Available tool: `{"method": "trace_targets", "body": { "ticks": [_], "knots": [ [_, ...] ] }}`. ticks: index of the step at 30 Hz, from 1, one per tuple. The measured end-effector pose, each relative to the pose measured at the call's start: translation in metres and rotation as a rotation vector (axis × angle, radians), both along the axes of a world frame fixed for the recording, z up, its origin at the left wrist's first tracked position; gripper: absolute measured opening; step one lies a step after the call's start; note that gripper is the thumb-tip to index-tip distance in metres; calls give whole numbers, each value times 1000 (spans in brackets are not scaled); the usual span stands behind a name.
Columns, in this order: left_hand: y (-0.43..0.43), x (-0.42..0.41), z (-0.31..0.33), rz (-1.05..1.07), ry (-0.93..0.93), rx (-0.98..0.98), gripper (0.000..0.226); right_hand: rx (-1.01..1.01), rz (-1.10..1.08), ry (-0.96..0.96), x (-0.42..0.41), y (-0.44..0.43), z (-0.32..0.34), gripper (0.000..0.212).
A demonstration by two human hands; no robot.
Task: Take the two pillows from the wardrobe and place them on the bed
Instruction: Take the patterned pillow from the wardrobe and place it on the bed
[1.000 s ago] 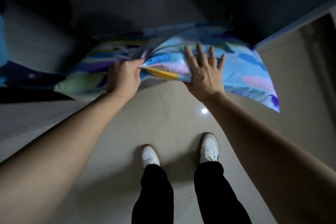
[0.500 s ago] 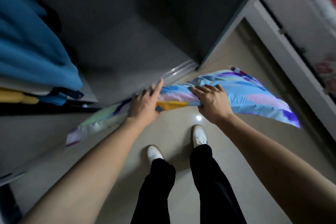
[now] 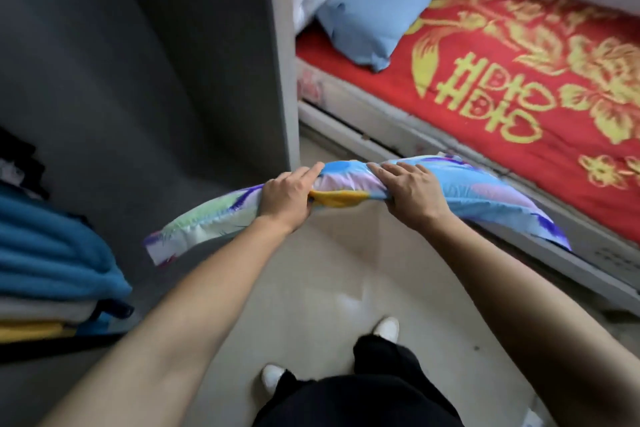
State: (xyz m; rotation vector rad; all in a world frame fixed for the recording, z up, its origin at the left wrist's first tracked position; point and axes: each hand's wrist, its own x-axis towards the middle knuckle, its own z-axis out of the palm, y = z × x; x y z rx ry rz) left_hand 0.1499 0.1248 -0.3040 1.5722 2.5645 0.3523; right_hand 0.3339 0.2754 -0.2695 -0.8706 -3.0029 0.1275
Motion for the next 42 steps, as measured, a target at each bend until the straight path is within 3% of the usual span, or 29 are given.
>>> {"method": "trace_targets", "body": {
  "ticks": [9,18,33,42],
  "knots": [
    [157,31,102,-74,219,155,68,96,-68,134,45,142,84,63],
    [310,47,122,-43,182,261,55,242,-134,138,58,286,113,54],
    [531,-129,136,-182,147,370,46,336,-363,157,-97,458,110,56],
    [665,-175,131,-268,157,330,45,297,-494,185,-143,569,96,54]
  ]
}}
